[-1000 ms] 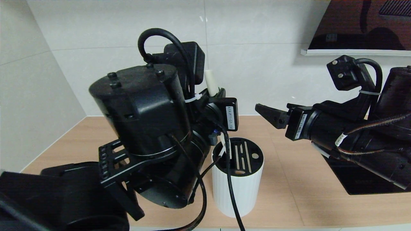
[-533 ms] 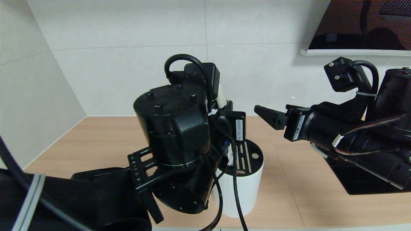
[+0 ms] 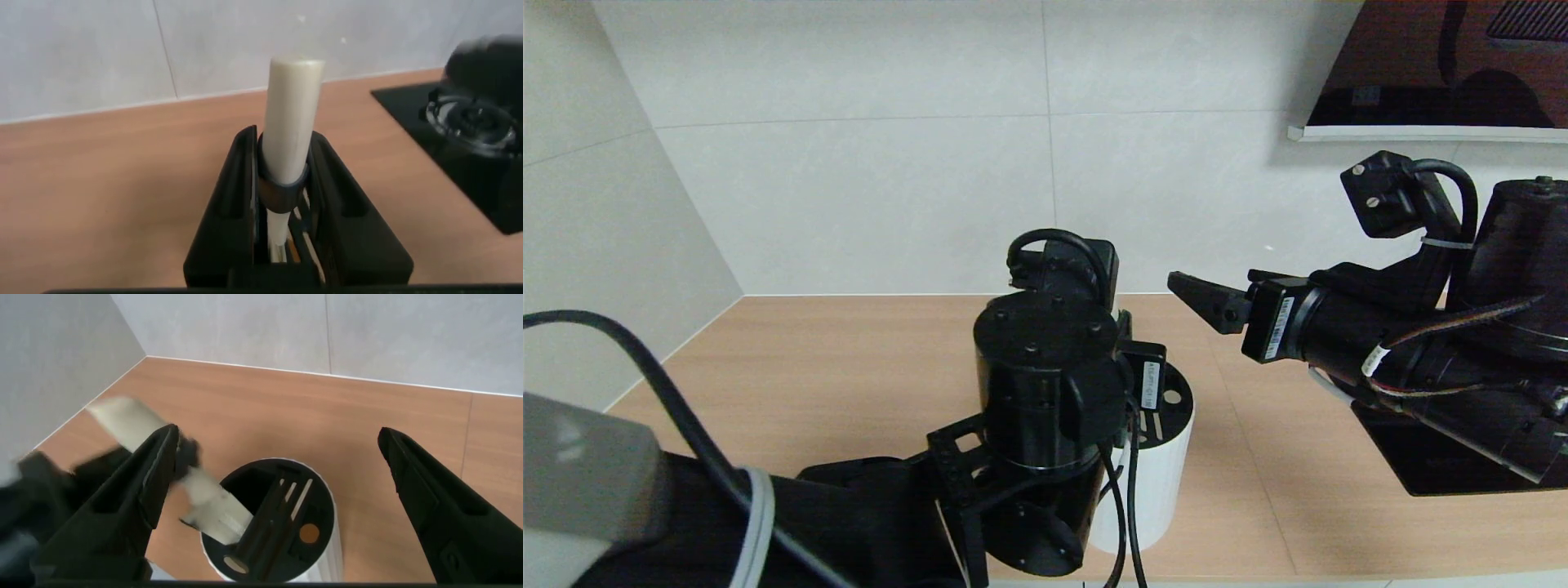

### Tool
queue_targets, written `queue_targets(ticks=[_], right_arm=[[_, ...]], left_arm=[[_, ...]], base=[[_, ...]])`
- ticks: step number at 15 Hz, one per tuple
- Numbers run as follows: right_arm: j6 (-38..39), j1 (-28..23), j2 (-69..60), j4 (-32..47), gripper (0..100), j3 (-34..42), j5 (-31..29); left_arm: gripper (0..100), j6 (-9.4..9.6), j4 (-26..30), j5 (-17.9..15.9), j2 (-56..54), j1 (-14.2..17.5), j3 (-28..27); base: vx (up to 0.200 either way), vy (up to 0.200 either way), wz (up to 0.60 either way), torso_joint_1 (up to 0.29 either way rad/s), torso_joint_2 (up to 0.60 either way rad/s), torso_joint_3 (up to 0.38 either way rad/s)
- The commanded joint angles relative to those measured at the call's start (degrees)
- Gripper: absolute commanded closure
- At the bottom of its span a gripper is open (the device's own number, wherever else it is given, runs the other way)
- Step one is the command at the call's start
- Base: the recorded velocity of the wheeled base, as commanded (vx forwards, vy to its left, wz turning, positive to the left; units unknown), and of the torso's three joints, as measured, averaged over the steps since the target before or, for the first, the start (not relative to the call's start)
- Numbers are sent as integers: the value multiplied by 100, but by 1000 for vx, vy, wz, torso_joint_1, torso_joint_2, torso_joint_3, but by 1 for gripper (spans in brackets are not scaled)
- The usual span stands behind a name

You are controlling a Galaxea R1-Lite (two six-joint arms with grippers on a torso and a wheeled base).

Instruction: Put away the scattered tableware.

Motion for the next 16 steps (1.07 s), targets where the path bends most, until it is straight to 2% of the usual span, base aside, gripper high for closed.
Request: queue_targets(ticks=[1,16], right_arm=[[-5,2,47,-9,0,7,-8],[-5,-60,100,-9,0,7,-34]], left_arm=[[100,-66,2,2,326,-4,0],[100,-75,19,46,546,5,79]], base=[[0,0,0,0,0,0],[0,0,0,0,0,0]])
